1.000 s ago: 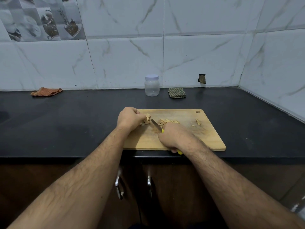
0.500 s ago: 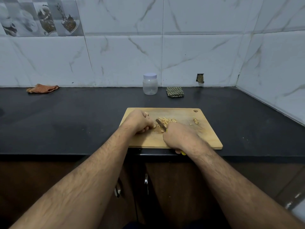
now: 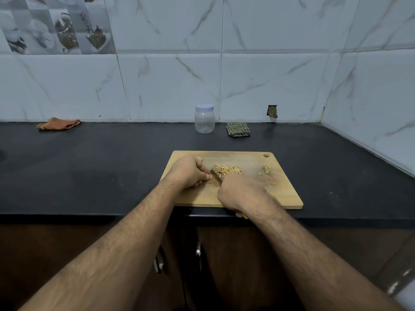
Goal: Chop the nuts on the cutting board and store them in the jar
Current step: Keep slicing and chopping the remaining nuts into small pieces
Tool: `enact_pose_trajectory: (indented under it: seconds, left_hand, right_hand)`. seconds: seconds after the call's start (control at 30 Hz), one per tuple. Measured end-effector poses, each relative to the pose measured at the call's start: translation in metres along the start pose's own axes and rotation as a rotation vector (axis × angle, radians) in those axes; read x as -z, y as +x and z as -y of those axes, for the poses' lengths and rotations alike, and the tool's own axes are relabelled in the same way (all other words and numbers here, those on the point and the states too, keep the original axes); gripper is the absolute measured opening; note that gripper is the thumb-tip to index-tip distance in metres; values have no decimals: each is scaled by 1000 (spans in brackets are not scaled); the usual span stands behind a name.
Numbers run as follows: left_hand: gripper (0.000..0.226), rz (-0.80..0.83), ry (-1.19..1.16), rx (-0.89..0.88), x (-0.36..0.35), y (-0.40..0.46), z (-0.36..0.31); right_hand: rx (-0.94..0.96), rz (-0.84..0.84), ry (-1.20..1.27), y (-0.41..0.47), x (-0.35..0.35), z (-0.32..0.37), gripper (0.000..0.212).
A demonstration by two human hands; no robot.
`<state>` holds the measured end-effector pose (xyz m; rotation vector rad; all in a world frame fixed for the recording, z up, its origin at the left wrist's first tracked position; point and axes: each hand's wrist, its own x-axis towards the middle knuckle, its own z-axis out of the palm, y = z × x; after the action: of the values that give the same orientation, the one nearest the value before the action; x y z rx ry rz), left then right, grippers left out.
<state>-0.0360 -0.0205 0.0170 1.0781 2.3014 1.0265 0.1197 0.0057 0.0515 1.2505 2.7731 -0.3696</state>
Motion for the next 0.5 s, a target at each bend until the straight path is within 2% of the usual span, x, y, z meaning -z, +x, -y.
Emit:
enact_pose_trajectory:
  seconds: [0.17,0.5]
  left_hand:
    - [3,-25,80,4,-4,4,-2]
    - [11,-169,299,-104,-11,-3,1]
  right_hand:
    - [-2,7,-19,0,0,3,26]
    - [3,0,-77,0,1,8,29]
